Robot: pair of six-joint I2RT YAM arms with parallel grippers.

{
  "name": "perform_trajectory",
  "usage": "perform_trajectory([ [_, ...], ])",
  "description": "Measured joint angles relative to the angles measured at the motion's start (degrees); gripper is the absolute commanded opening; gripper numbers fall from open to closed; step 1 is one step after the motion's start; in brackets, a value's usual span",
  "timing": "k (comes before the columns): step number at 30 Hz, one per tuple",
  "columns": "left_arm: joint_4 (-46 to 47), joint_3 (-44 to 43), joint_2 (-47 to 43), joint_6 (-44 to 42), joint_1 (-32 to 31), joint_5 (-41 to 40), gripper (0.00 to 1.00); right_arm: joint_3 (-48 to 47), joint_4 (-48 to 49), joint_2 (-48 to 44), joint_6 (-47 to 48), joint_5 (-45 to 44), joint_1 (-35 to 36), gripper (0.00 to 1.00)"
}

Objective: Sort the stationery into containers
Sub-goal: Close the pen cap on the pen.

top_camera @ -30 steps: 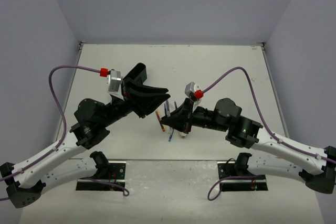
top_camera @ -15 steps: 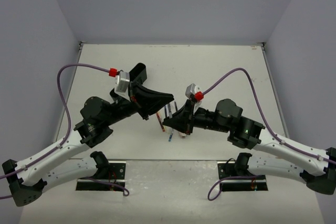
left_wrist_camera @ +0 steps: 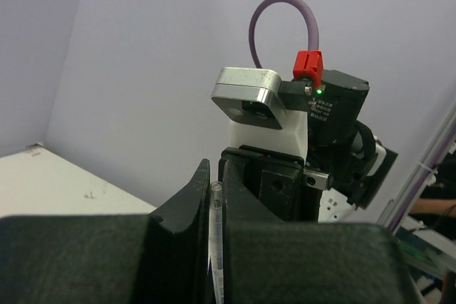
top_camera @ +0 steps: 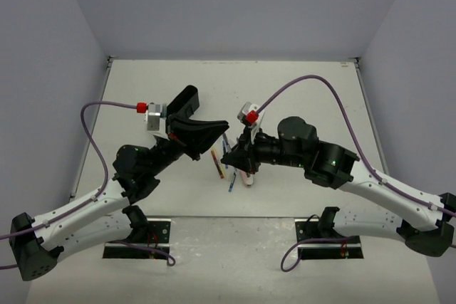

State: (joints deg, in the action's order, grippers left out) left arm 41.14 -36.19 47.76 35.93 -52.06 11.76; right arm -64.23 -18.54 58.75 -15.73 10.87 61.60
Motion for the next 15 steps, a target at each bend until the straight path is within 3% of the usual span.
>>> perform_trajectory([
  [4,4.9,1.7,0.3,0.1,-1.3,-5.6,0.00,-6.4,-6.0,4.0,0.3,3.8,-2.6,0.00],
  [8,4.8,2.7,0.3,0.0,-2.8,-8.8,0.00,-6.6,-8.1,4.1,0.8,5.3,-3.5,0.00],
  [11,-2.1,0.7,-0.9,-1.1,-3.5,-11.0,0.00,-4.1,-6.6,3.0,2.9,5.2,-4.1,0.00],
  [15,-18.0,-6.7,0.1,-4.1,-5.0,-11.6,0.00,4.0,-1.0,-1.8,6.2,3.7,-5.0,0.00],
])
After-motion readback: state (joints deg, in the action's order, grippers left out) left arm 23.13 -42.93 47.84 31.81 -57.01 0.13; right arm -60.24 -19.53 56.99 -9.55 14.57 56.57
